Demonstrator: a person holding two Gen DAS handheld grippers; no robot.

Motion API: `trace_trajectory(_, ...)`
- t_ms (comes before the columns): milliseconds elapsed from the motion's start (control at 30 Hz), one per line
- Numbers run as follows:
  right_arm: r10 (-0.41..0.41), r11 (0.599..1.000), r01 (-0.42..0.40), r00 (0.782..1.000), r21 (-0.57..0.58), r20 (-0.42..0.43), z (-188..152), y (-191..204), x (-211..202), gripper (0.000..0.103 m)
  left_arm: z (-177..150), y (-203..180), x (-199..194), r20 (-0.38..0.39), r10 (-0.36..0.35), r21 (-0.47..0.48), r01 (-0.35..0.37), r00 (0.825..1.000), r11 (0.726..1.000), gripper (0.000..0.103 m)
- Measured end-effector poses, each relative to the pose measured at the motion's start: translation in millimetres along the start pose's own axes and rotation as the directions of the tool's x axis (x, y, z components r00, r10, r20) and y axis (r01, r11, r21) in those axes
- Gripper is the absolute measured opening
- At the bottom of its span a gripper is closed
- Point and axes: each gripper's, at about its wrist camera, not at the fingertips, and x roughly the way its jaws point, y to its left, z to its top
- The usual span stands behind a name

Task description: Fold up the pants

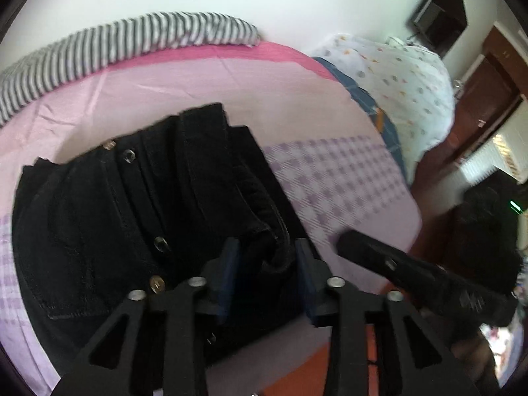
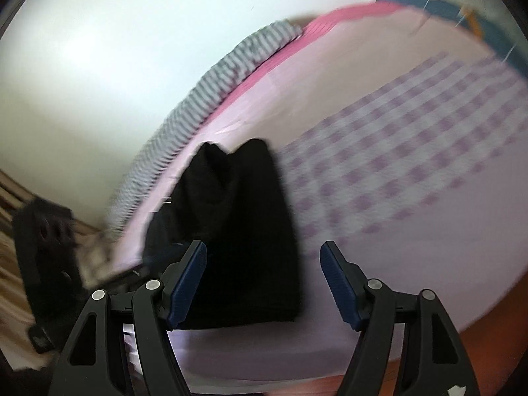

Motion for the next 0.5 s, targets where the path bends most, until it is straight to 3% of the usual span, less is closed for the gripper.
trace_trajectory(100, 0.105, 0.993, -0.101, 0.992, 0.060, -0.065, 8, 0, 17, 0.070, -10, 3, -20, 0.025, 0.003, 0.045, -0.004, 1.000, 0.999, 0.043)
trace_trajectory(233, 0.113, 0.993, -0.107, 0.987, 0.057, -0.114, 16, 7, 33, 0.070, -25, 20, -54, 0.072, 0.039, 0.074, -0.044, 0.997, 0.996, 0.051)
trace_trajectory(500, 0.113, 0.994, -0.109, 0.966, 0.031, -0.231, 19, 14, 68, 0.065, -45, 102, -89, 0.128, 0.206, -0.077, -0.197, 0.970, 0.977, 0.052)
